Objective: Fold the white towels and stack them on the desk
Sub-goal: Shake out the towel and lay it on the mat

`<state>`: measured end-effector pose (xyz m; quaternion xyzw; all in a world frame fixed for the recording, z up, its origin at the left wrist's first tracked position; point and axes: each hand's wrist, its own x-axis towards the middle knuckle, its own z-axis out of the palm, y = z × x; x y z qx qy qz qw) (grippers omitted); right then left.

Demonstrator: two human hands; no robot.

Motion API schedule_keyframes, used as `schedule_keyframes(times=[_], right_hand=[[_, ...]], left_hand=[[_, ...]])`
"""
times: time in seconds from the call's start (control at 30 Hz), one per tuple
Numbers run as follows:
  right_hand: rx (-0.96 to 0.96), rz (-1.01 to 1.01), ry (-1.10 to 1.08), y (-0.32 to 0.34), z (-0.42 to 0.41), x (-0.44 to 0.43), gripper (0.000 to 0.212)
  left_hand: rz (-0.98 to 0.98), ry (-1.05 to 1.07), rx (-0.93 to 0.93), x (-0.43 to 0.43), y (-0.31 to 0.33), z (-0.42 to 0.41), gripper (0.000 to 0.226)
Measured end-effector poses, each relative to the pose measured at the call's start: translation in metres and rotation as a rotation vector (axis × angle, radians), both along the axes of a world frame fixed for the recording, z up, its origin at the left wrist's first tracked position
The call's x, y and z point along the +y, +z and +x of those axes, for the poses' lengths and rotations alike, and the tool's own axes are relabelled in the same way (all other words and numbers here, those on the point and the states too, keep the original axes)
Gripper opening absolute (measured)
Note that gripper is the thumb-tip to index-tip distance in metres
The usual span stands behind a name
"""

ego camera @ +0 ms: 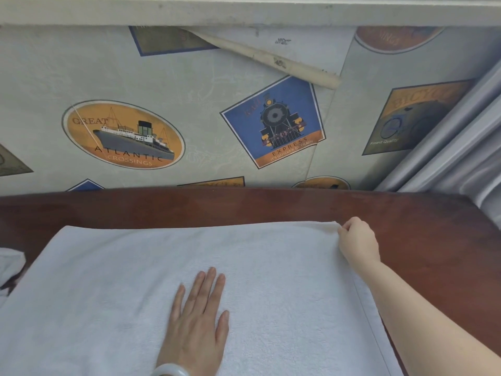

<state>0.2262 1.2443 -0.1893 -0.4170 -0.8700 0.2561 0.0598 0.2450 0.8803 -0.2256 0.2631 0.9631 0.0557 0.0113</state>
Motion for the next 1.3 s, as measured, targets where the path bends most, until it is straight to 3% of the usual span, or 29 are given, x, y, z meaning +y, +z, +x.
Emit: schedule_keyframes(times=[0.13,0.23,0.33,0.43,0.5,0.53,0.67,0.83,0.87,0.93,1.0,1.03,1.1,1.13,1.23,1.3], right_hand=[[-0.049,0.081,0.005,-0.002,-0.009,0.002,0.03],[-0.036,0.133,-0.048,-0.004,-0.01,-0.001,0.025],[-0.035,0.321,-0.026,-0.004,-0.015,-0.007,0.018],[0.121,0.449,0.297,-0.007,-0.014,-0.033,0.034],[0.016,0.453,0.578,-0.02,-0.003,-0.048,0.054],[-0.078,0.424,0.606,-0.026,0.002,-0.048,0.061],[-0.189,0.371,0.371,-0.034,0.0,-0.04,0.062],[-0.243,0.342,0.372,-0.03,-0.001,-0.046,0.059],[-0.258,0.357,0.366,-0.027,-0.001,-0.045,0.058],[-0.2,0.472,0.348,-0.024,-0.002,-0.053,0.057],[0.001,0.571,0.451,-0.019,-0.002,-0.084,0.063],[0.093,0.577,0.536,-0.017,-0.002,-0.112,0.067],[0.172,0.527,0.73,-0.016,-0.006,-0.172,0.074],[0.162,0.48,0.795,-0.017,-0.012,-0.2,0.075],[0.081,0.346,0.81,-0.03,-0.034,-0.251,0.074],[0.063,0.326,0.776,-0.036,-0.041,-0.263,0.07]], left_hand=[[0.001,-0.004,0.001,0.0,0.0,0.001,0.063],[0.005,0.001,-0.012,0.0,0.0,0.001,0.063],[0.007,0.006,-0.005,0.001,0.0,0.001,0.062],[0.014,0.011,-0.023,0.001,0.002,0.002,0.063],[0.017,0.01,-0.017,0.002,0.003,0.002,0.062],[0.014,0.009,-0.013,0.002,0.004,0.003,0.062],[0.026,0.002,-0.054,0.001,0.005,0.004,0.058],[0.076,-0.081,-0.188,-0.001,0.012,0.003,0.057],[0.137,-0.108,-0.288,-0.004,0.017,-0.003,0.054],[0.466,-0.105,-0.367,-0.02,0.031,-0.022,0.038],[0.729,0.085,-0.467,-0.05,0.045,-0.047,0.041],[0.796,0.208,-0.381,-0.07,0.046,-0.063,0.039],[0.632,0.397,-0.063,-0.11,0.046,-0.103,0.027],[0.493,0.498,0.005,-0.129,0.047,-0.124,0.025],[0.177,0.844,-0.132,-0.171,0.057,-0.18,0.04],[0.024,0.912,-0.246,-0.189,0.059,-0.207,0.048]])
